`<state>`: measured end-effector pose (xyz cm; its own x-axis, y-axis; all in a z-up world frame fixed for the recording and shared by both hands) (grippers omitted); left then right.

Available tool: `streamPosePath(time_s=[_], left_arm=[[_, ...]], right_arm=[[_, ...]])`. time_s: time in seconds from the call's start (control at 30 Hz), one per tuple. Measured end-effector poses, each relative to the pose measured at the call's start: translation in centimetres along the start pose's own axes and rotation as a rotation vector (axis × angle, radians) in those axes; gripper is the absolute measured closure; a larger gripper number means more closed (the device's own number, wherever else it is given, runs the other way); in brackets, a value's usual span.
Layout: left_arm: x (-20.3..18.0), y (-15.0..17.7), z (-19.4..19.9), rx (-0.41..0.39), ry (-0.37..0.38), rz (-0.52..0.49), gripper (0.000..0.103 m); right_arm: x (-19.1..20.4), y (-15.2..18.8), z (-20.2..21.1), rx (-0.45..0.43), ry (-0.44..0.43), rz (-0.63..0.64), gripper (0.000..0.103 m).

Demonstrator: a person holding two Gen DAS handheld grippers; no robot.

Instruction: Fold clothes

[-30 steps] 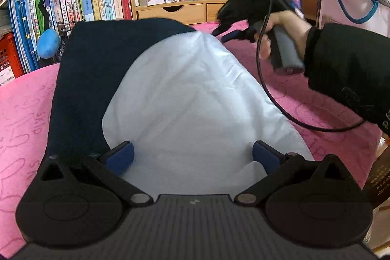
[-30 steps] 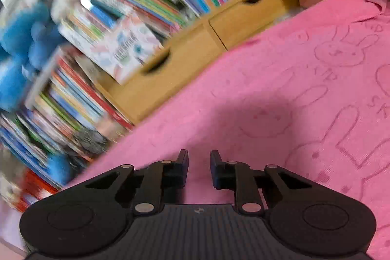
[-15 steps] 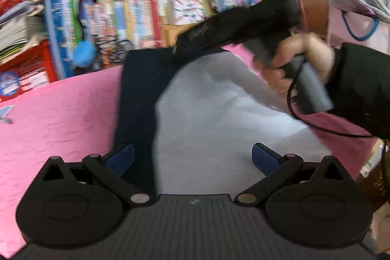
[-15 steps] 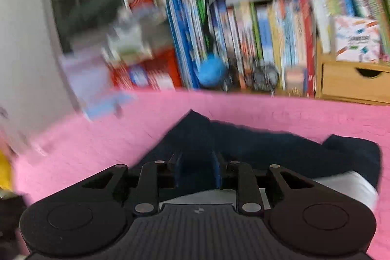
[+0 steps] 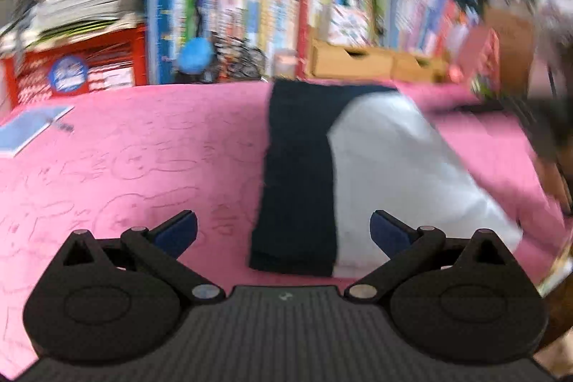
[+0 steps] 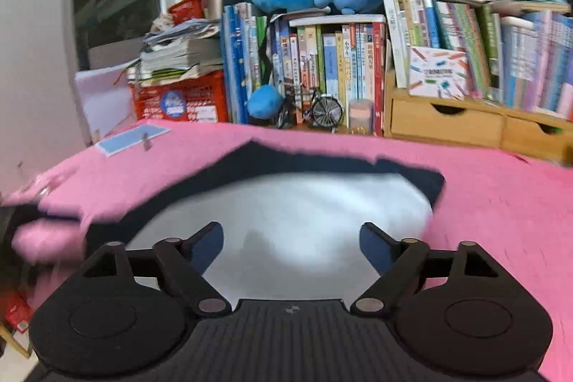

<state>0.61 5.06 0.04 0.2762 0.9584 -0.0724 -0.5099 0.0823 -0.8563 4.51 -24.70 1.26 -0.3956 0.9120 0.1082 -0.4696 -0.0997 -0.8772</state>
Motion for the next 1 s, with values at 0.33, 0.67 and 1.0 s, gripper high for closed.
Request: streamPosePath(time_s=[0.33, 0.67, 1.0], left_arm=[[0.0, 0.6, -4.1, 0.097, -0.149, -0.038, 0.0], [-2.1, 1.6, -4.8, 0.126, -0.019, -0.04, 0.0], [-1.4, 2.4, -2.6, 0.147, -0.01, -0.043, 0.0]], right_arm=[[5.1, 8.8, 4.0, -0.026, 0.099, 0.238, 0.0], [-2.6, 8.1, 3.3, -0.045, 0.364, 0.06, 0.0], [-4.9, 8.2, 7.9, -0.042, 0.256, 0.043, 0.0]])
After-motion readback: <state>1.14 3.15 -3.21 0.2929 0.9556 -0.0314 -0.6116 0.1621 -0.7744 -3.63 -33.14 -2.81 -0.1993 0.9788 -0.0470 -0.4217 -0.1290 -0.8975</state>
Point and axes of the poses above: each gripper's, at about its wrist camera, not at the fingertips, and z roughly against the way its jaws point, x to its left, y to its underside, the point moved 2 cm from there along -z, roughly the way its jaws point, and after that the axes turned 3 degrees about -z, right-handed, at the moved point
